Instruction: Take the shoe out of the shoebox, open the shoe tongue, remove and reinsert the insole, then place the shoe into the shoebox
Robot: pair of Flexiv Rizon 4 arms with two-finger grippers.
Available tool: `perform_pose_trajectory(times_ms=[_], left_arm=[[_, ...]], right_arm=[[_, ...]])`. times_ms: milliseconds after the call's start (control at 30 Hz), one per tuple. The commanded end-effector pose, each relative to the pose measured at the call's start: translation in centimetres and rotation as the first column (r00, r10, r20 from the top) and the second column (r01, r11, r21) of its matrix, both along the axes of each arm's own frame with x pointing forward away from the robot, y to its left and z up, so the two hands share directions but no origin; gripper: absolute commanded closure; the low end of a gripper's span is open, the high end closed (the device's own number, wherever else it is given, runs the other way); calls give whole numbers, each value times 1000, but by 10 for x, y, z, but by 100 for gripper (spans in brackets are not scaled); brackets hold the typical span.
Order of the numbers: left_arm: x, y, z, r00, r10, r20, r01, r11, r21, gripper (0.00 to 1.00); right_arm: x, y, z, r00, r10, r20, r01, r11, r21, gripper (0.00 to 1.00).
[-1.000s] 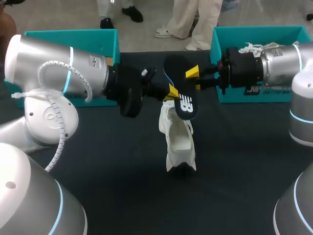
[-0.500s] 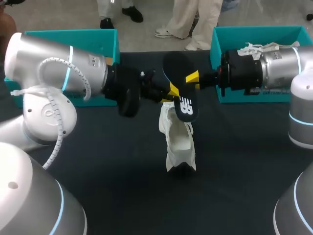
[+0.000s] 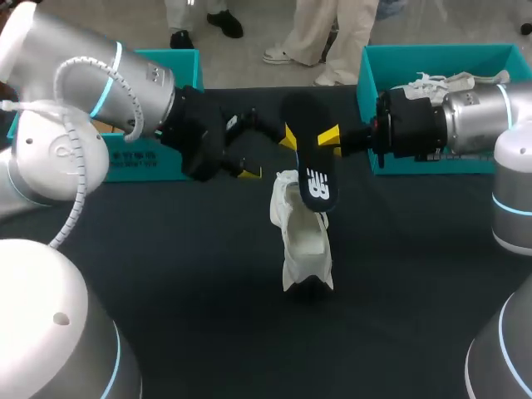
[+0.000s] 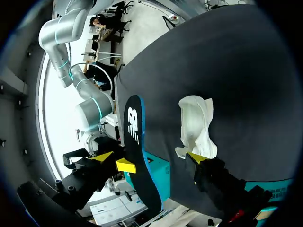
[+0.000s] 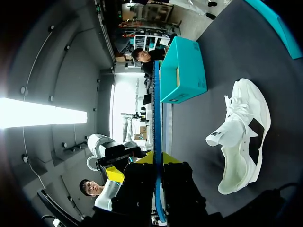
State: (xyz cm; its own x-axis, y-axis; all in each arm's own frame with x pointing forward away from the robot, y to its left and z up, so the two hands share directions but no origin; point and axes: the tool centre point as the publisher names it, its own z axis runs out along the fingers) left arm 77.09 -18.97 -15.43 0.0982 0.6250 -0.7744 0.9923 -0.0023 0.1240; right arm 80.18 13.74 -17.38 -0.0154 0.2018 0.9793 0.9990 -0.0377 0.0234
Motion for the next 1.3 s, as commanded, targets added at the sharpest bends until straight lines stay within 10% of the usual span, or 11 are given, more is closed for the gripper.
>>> perform_pose_trajectory(times_ms=[33, 733, 1300], left_arm=[[8, 1, 14, 999, 42, -26, -35, 969, 244, 0], [39, -5, 34, 994, 98, -55, -46, 803, 594, 0], [51, -9, 45, 990, 127, -59, -67, 799, 597, 0]], right_arm=[[2, 5, -5, 1000, 3, -5, -3, 1000, -13, 100], [0, 8, -20, 1000, 16, -5, -16, 1000, -13, 100], [4, 7, -21, 1000, 19, 17, -18, 1000, -8, 100]])
